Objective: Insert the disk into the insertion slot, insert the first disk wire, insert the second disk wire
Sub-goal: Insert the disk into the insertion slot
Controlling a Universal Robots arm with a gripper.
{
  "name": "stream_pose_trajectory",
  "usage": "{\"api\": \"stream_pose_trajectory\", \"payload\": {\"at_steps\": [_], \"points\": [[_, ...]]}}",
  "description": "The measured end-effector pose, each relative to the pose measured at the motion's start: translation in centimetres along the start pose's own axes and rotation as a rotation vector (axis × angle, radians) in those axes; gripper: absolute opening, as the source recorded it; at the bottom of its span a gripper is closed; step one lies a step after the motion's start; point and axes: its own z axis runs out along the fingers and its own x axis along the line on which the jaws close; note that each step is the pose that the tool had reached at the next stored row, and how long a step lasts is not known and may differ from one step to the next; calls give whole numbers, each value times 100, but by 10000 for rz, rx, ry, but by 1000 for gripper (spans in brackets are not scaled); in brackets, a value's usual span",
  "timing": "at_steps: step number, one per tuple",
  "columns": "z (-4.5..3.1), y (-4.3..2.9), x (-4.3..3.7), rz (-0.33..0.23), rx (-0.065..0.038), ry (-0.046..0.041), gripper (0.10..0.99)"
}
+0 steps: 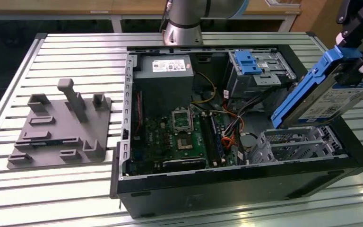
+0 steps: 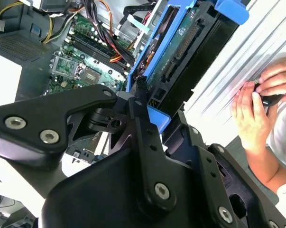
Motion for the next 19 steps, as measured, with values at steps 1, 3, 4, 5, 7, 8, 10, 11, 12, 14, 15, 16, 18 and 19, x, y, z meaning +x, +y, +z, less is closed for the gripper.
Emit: {"api": "stream_pose_trajectory", "payload": {"at_steps": [1,3,4,5,7,8,10,11,12,14,15,16,18,19], "points": [[0,0,0,-1,0,-3,365],[-1,0,0,-3,0,-8,365],[1,0,0,-3,0,-8,365],[3,0,1,-6,25,-11,365],[5,0,1,-15,123,-11,365],[6,0,1,-29,169,-10,365],[8,-1,1,-69,221,-11,365],[9,-1,1,-84,229,-11,365],[10,-1,1,-88,230,-11,365],[10,0,1,-89,231,-10,365],[10,-1,1,-90,231,-9,365],[10,0,1,-90,231,-10,365],[13,-1,1,-90,231,-13,365],[15,-1,0,-90,231,-12,365]]}}
